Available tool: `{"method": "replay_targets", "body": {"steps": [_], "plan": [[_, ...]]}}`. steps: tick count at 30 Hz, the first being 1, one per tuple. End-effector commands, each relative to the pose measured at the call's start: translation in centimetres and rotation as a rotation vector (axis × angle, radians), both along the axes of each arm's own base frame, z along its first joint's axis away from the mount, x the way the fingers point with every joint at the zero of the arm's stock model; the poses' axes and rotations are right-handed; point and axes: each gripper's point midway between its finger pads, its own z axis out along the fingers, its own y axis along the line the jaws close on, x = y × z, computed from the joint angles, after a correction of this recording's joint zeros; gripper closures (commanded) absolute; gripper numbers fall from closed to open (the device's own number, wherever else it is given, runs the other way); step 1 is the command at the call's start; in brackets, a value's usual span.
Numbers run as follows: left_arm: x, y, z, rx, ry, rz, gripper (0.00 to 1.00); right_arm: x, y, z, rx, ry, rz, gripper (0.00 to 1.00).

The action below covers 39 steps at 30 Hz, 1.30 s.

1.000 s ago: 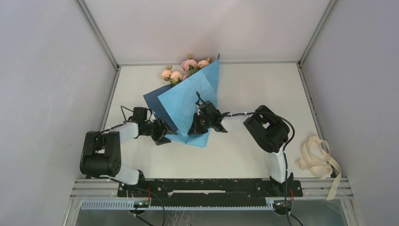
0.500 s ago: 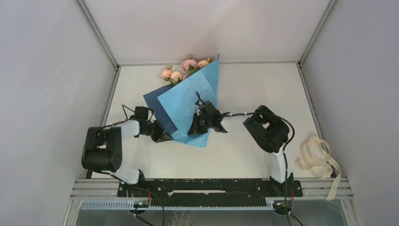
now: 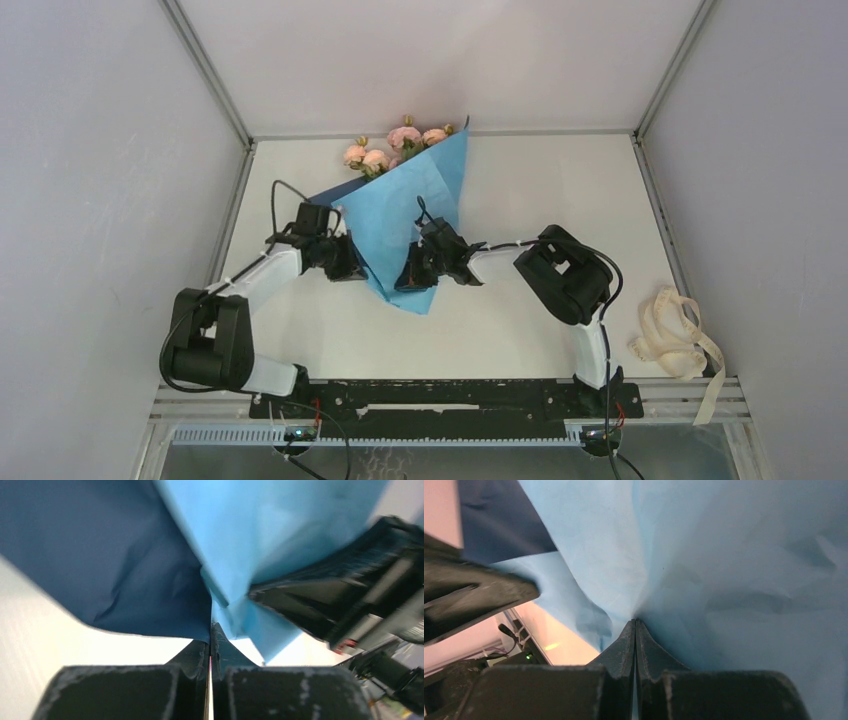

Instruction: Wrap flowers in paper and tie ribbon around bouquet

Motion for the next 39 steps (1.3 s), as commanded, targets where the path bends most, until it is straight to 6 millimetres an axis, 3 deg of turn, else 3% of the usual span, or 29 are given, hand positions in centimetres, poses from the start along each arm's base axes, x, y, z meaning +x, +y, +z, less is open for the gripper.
{"method": "replay_targets", "body": {"steps": [1, 5, 8, 11, 15, 25, 30, 39], "plan": [[3.1, -2.4, 5.9, 0.06, -0.261, -0.209, 1.0, 0.3, -0.1, -1.0, 0.047, 0.048, -0.068, 0.93], [3.1, -5.9, 8.5, 0.097, -0.382, -0.41, 1.0, 0.7, -0.3, -0.7, 0.111, 0.071, -0.118, 0.93], [2.5, -9.2, 9.2, 0.124, -0.464, -0.607, 1.0, 1.1, -0.2, -0.7, 0.129, 0.072, -0.126, 0.93], [1.8, -12.2, 8.9, 0.161, -0.514, -0.782, 1.0, 1.5, 0.2, 0.0, 0.174, 0.075, -0.137, 0.93], [0.2, -14.6, 6.9, 0.203, -0.533, -0.986, 1.0, 2.2, -0.1, 1.4, 0.256, 0.073, -0.179, 0.93], [-4.4, -14.5, 0.2, 0.309, -0.485, -1.328, 1.0, 4.0, -2.4, 5.4, 0.393, 0.02, -0.255, 0.9], [-4.8, -15.0, -0.8, 0.343, -0.481, -1.365, 1.0, 4.6, -4.2, 7.0, 0.412, -0.003, -0.296, 0.89], [-5.8, -14.8, -2.5, 0.436, -0.417, -1.48, 1.0, 4.5, -10.2, 7.7, 0.294, -0.047, -0.369, 0.82]]}}
